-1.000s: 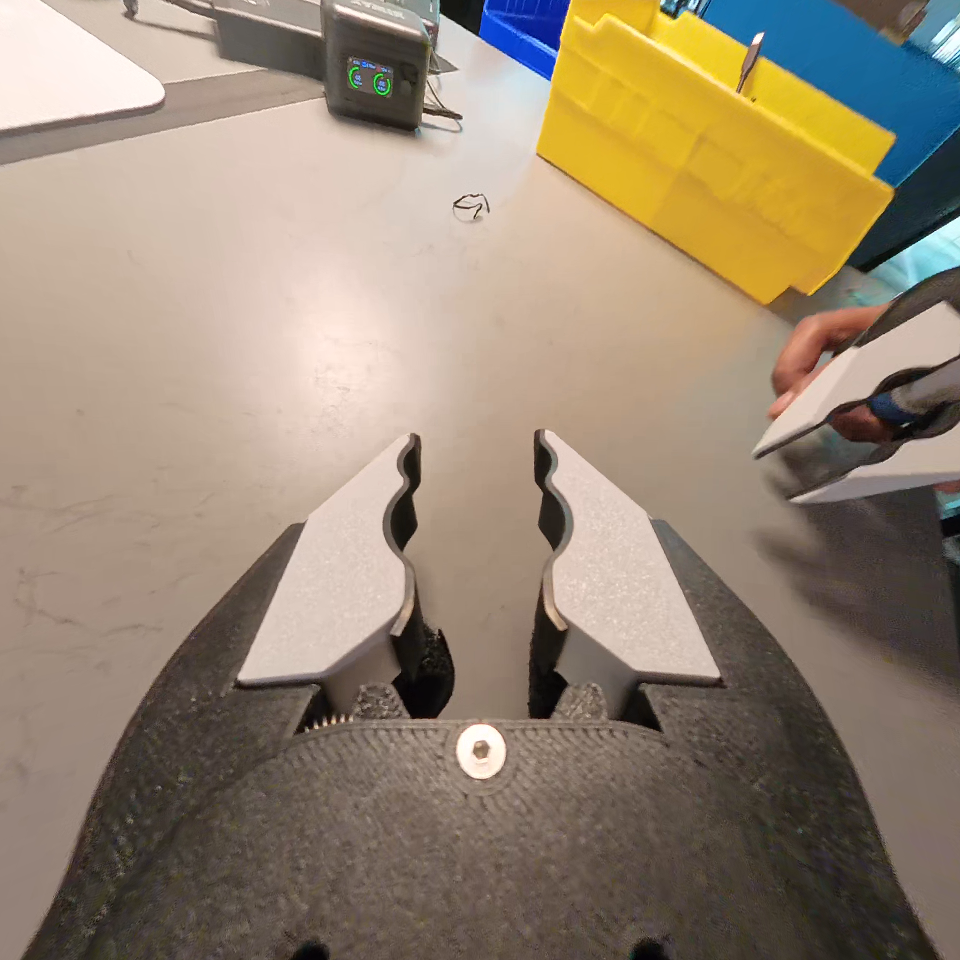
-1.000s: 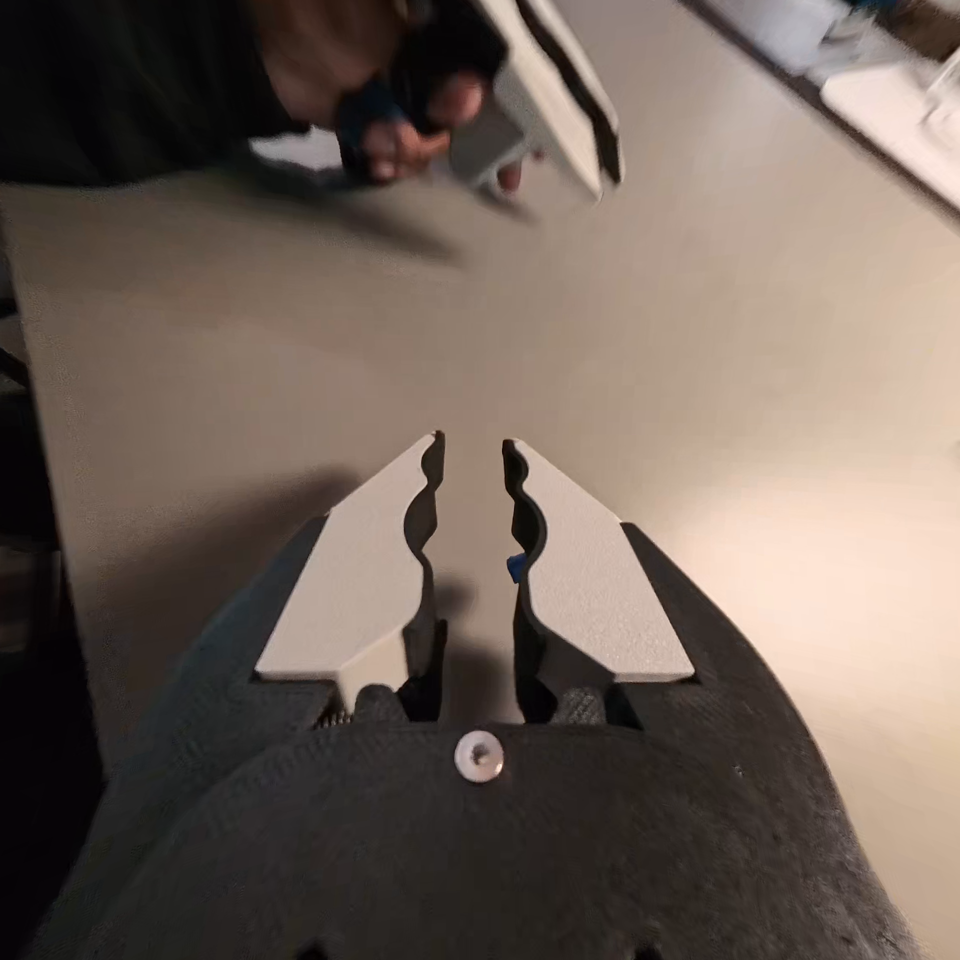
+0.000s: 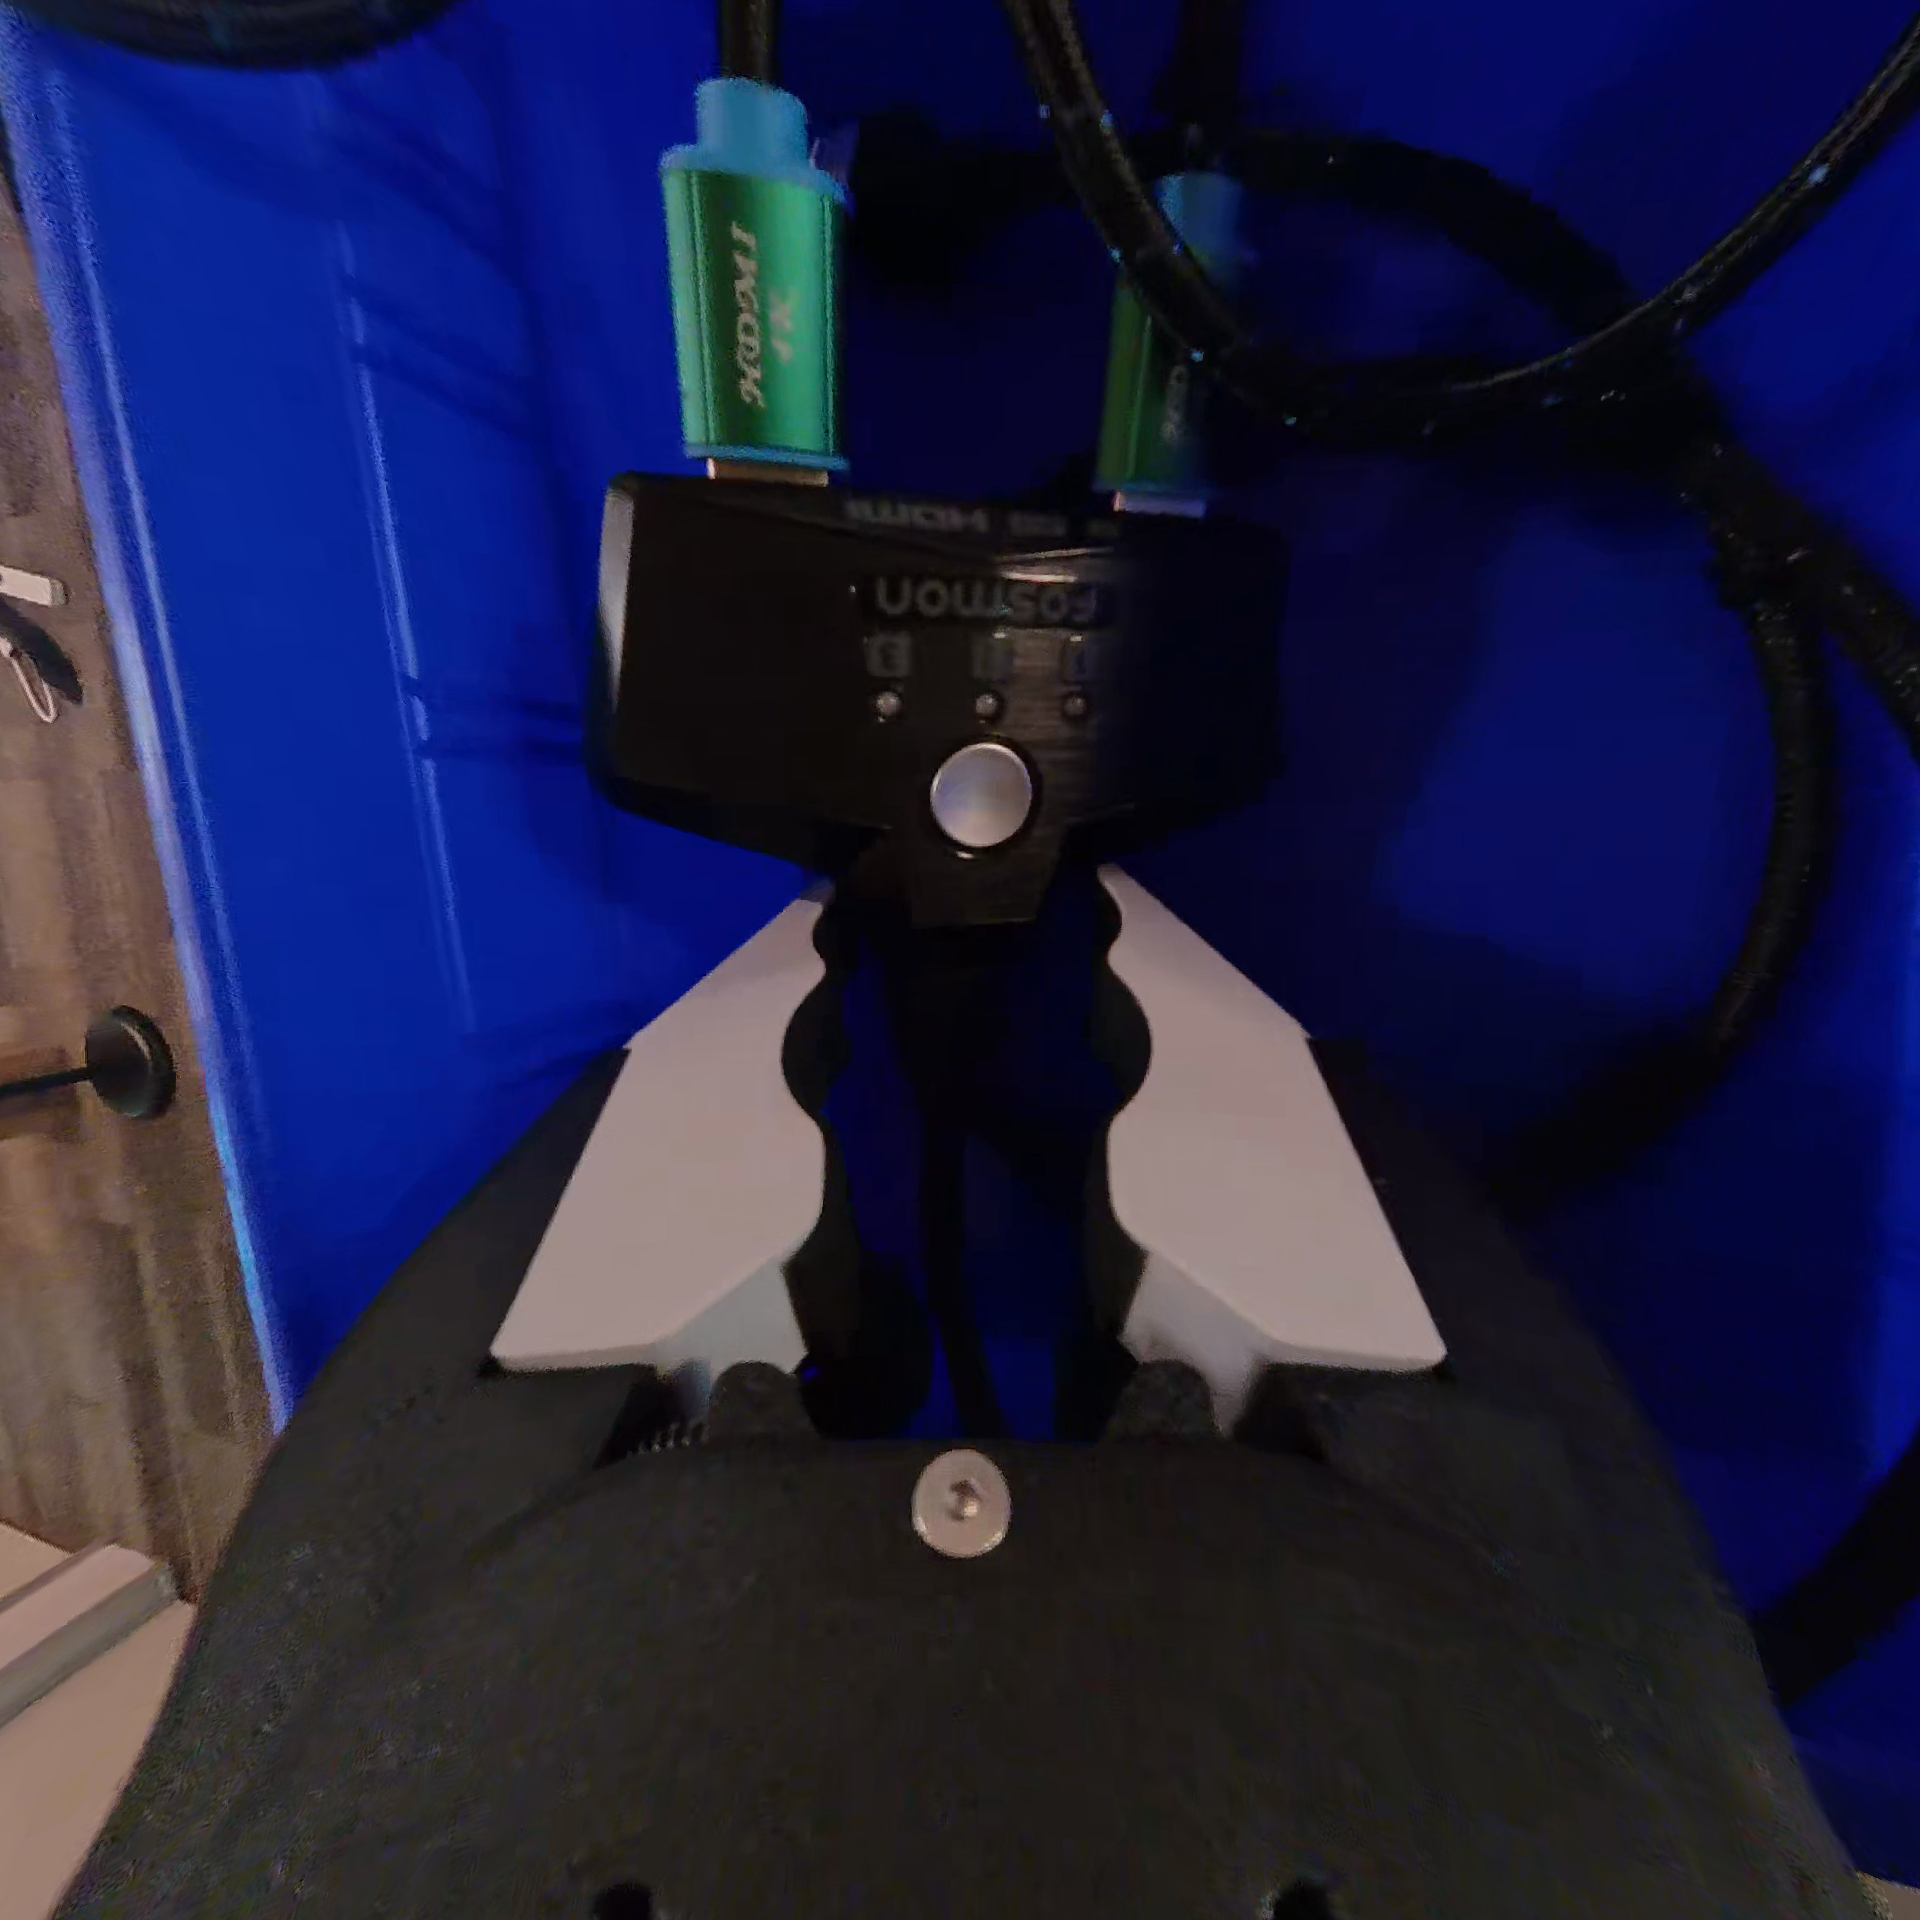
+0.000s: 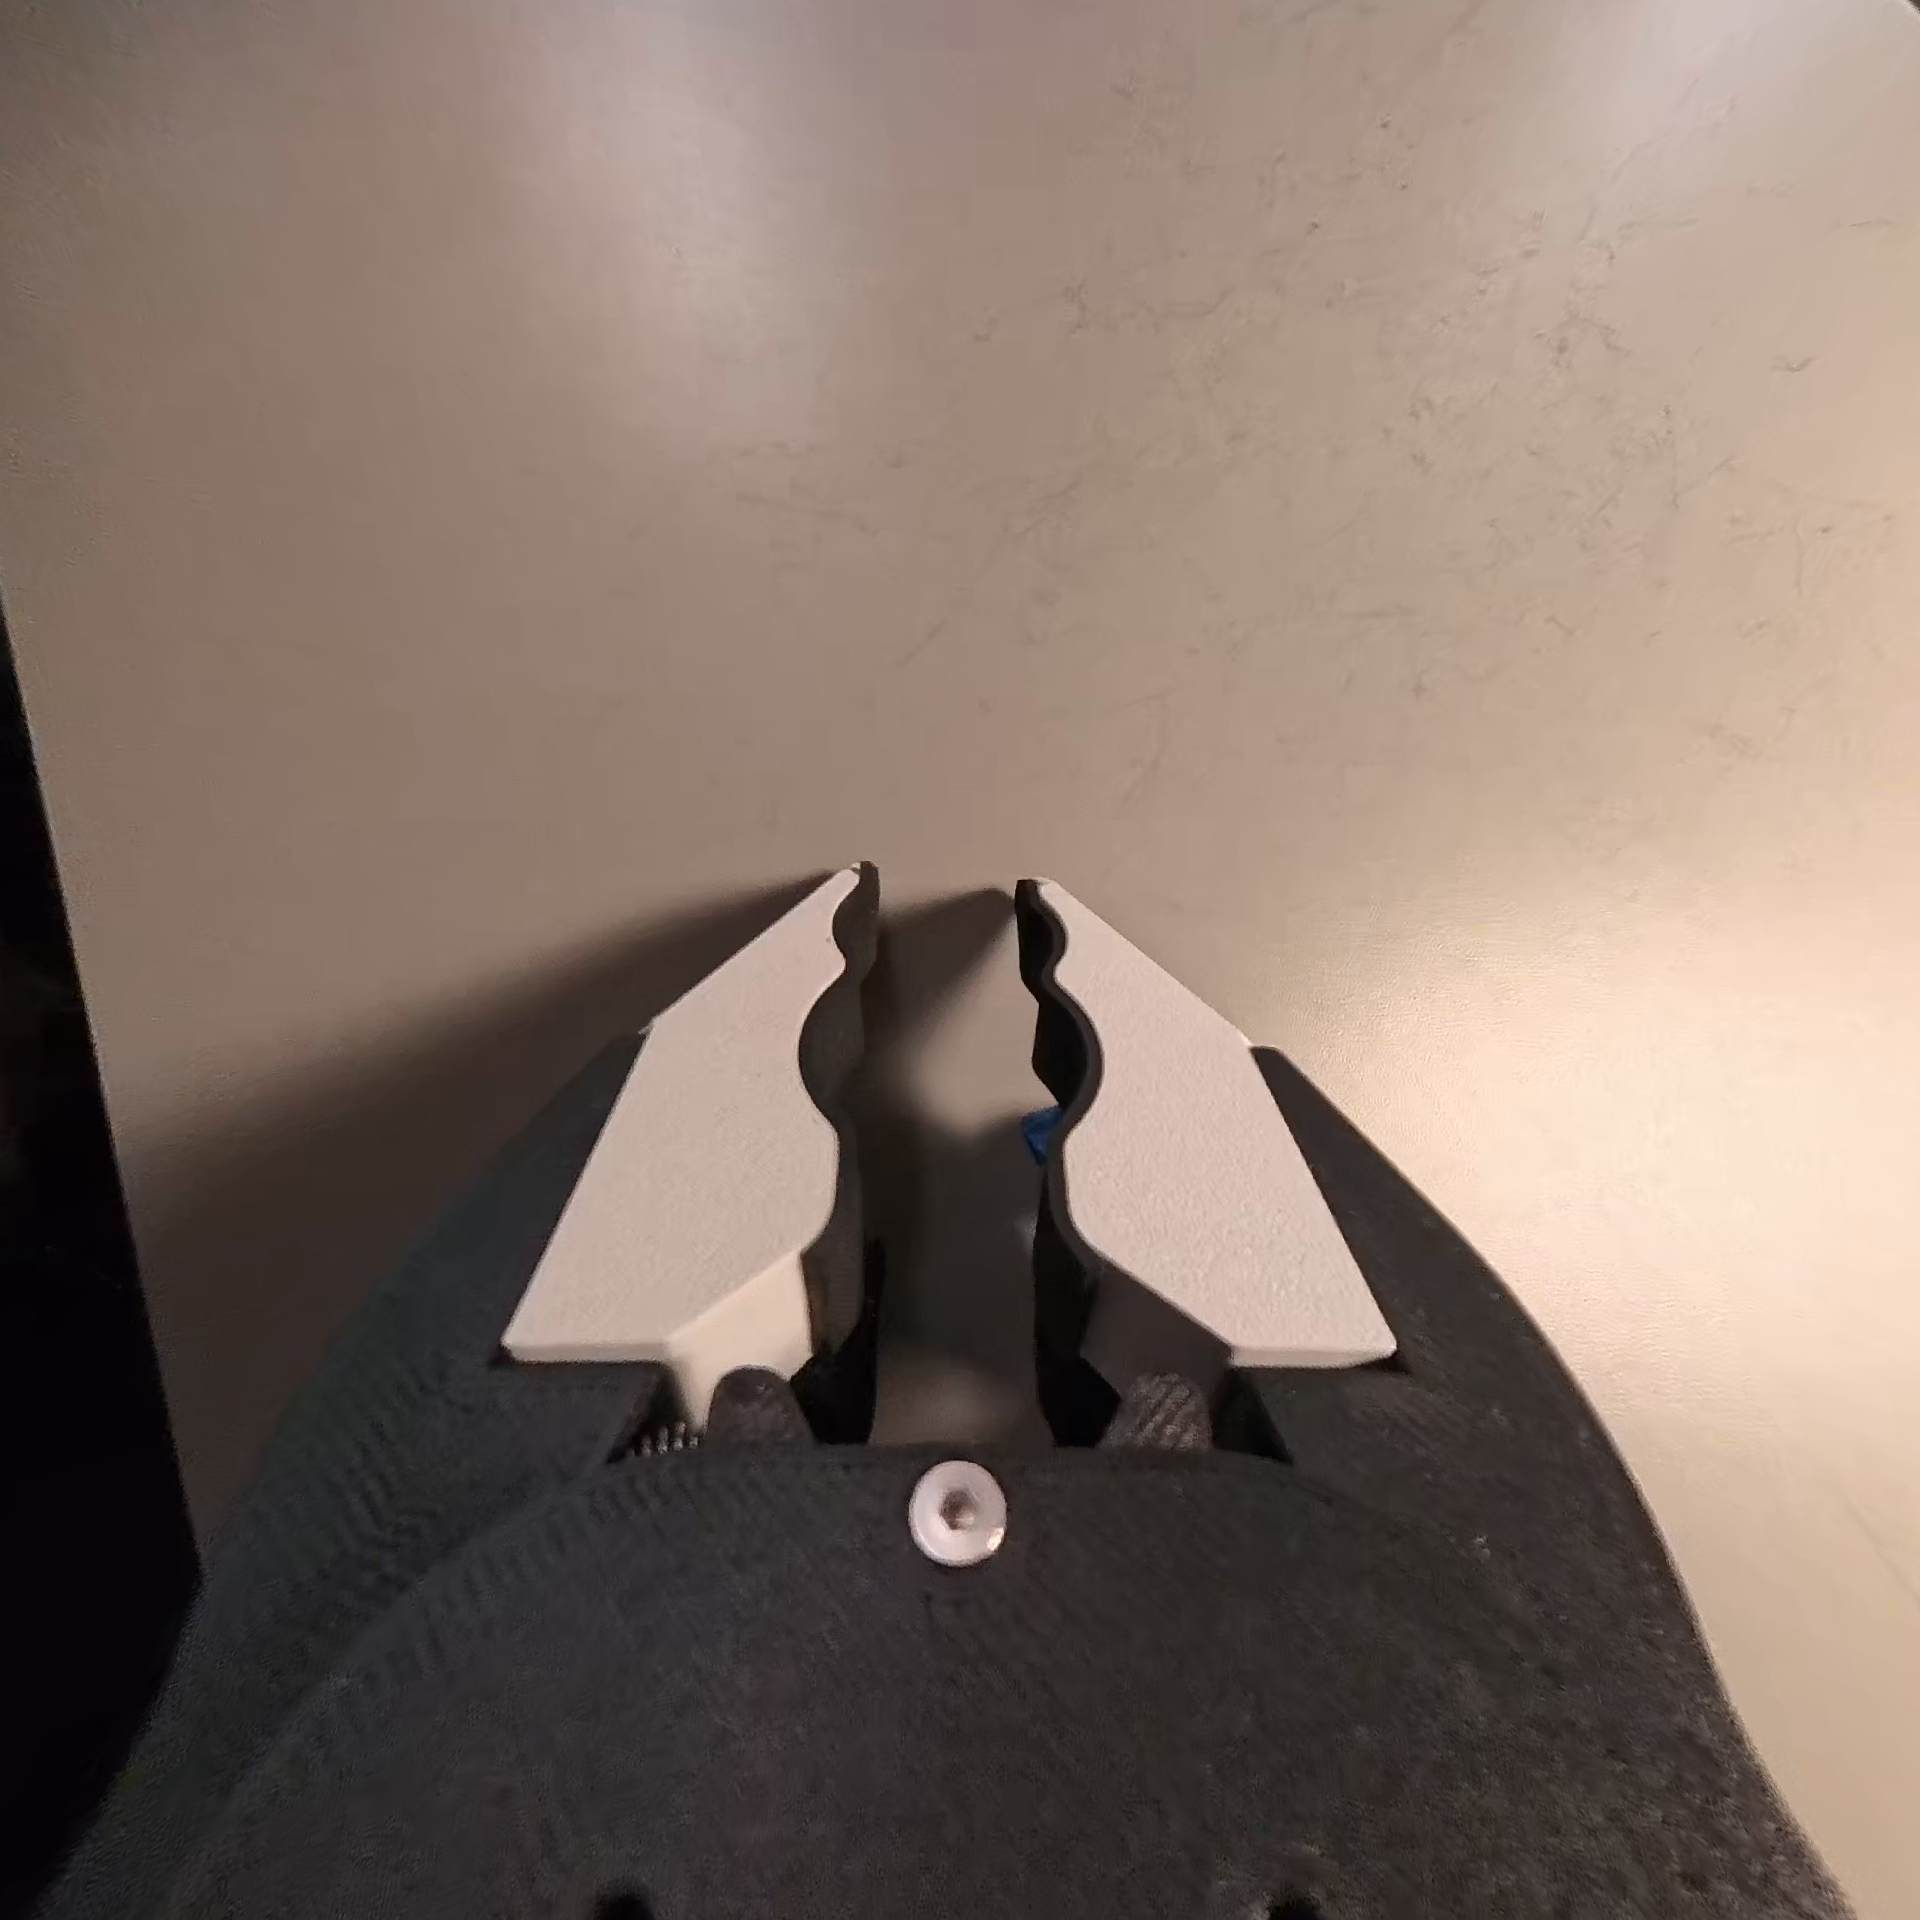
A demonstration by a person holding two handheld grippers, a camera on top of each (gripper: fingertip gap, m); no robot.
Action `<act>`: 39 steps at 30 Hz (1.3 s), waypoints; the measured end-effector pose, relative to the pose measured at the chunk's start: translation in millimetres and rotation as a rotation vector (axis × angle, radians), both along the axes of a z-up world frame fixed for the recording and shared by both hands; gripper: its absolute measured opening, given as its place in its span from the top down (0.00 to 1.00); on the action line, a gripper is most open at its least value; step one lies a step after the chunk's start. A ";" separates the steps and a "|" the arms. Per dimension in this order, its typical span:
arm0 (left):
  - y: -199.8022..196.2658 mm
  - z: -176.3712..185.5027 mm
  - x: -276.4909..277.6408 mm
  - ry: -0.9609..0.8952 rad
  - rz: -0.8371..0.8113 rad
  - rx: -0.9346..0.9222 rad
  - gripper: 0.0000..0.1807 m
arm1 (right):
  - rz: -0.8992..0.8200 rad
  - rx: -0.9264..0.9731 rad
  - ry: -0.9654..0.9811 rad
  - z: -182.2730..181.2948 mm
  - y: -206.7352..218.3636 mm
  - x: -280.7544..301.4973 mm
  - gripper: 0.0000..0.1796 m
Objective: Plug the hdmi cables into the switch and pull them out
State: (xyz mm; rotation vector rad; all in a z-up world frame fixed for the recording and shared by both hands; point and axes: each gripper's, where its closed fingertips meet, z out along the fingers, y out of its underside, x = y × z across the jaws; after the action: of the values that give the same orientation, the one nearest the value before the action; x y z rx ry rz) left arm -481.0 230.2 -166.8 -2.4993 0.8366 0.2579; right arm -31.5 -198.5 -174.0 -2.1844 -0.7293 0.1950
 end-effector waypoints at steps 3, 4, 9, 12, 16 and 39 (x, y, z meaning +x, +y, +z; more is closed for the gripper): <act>2.9 9.4 -0.3 -0.023 -0.021 0.061 0.77 | -0.005 0.015 -0.013 0.7 0.4 0.6 0.84; 4.3 19.8 -0.7 -0.028 -0.025 0.114 0.77 | -0.006 0.020 -0.018 1.0 0.5 0.8 0.84; -2.2 119.8 16.2 -0.074 -0.100 0.417 0.81 | -0.006 0.037 -0.030 2.1 0.2 0.9 0.84; -10.3 196.6 26.6 -0.054 -0.121 0.610 0.82 | -0.008 0.044 -0.035 2.7 0.4 1.3 0.84; -38.1 306.9 44.3 -0.066 -0.153 0.892 0.83 | -0.005 0.072 -0.052 4.8 -0.2 1.1 0.84; -256.4 516.1 293.9 -0.371 -0.892 0.929 0.84 | -0.026 0.184 -0.090 16.5 0.3 3.6 0.84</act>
State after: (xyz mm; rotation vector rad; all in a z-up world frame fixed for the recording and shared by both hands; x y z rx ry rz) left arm -187.1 -26.3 349.4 -1.1282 1.2042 -0.1175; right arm -27.9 -198.2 -157.5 -2.0359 -0.7387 0.0151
